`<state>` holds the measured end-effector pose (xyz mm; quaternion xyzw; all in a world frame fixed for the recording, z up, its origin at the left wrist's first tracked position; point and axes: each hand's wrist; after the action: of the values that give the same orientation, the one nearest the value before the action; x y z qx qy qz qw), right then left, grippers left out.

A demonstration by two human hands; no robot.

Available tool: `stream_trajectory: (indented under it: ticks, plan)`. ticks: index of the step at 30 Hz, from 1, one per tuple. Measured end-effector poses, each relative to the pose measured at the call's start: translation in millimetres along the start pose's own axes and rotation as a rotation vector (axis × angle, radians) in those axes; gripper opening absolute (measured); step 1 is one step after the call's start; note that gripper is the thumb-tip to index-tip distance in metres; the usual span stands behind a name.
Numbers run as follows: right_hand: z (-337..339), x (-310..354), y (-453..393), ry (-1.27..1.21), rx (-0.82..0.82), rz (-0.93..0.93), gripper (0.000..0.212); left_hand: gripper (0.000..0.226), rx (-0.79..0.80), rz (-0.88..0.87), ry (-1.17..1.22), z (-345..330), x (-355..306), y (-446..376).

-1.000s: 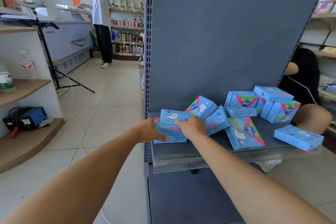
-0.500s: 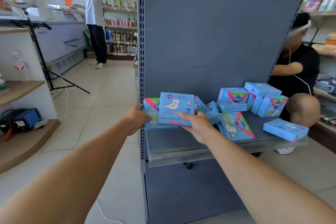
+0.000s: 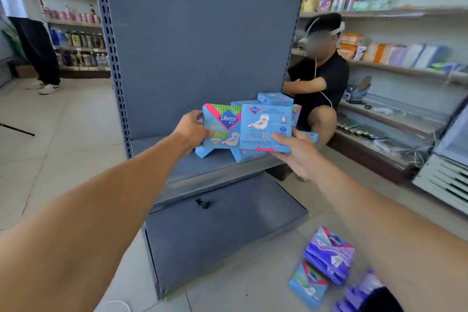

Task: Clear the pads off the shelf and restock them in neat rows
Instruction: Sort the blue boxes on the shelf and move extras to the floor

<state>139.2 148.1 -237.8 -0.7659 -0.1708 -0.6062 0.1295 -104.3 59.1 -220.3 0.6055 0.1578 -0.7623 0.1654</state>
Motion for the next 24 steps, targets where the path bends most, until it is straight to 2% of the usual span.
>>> stream_trajectory:
  ticks: [4, 13, 16, 20, 22, 24]
  plan:
    - [62, 12, 39, -0.010, -0.137, 0.000, 0.045, 0.050, 0.123, 0.004, 0.061, -68, -9, 10]
    - [149, -33, 91, 0.045, -0.372, -0.047, 0.035, 0.065, 0.429, -0.010, 0.081, -192, 24, 34]
    - [165, -57, 92, 0.048, -0.398, -0.090, 0.035, 0.057, 0.518, -0.009, 0.036, -224, 43, 35]
    - [188, -93, 91, 0.029, -0.473, -0.116, 0.031, 0.027, 0.552, 0.067, 0.087, -269, 71, 26]
    - [198, -110, 89, 0.046, -0.517, -0.102, 0.034, 0.029, 0.621, 0.119, 0.118, -288, 83, 25]
    - [209, -130, 81, 0.068, -0.558, -0.094, 0.035, 0.043, 0.741, 0.119, 0.054, -310, 100, 23]
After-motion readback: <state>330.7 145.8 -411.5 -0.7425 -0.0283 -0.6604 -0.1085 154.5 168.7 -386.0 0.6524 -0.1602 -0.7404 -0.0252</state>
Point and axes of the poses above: each hand's wrist, its own y-axis away from the middle knuckle, its own z-axis out of the back of the hand, x = y × z, and after that the axes turned 3 degrees about -y, right-handed
